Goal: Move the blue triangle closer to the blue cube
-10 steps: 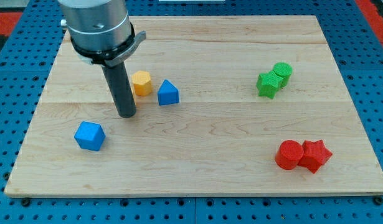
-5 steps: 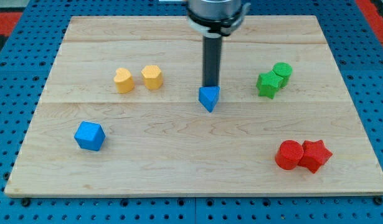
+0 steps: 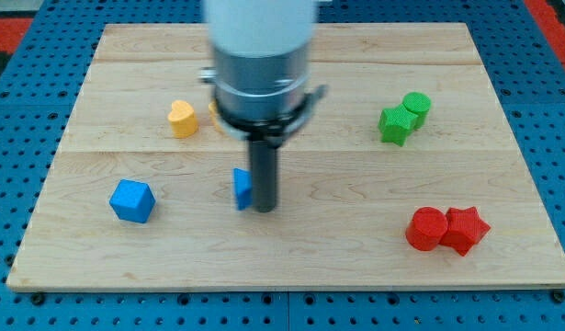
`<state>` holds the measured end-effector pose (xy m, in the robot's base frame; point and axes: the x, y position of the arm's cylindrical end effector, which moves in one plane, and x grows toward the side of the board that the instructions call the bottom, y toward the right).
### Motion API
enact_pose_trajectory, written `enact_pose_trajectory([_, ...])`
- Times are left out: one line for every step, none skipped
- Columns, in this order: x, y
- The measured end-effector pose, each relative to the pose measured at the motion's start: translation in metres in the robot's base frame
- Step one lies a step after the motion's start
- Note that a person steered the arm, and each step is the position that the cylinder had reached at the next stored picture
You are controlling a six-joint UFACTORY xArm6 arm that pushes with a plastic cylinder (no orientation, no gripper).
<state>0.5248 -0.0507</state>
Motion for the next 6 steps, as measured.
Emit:
enact_pose_trajectory([-0.015,-0.027])
enact_pose_trajectory([-0.048,-0.012])
enact_pose_trajectory([-0.073,0.01])
enact_pose_trajectory([-0.062,-0.034])
enact_pose_trajectory([-0.028,-0.095])
enact_pose_trajectory([-0.025,-0.104])
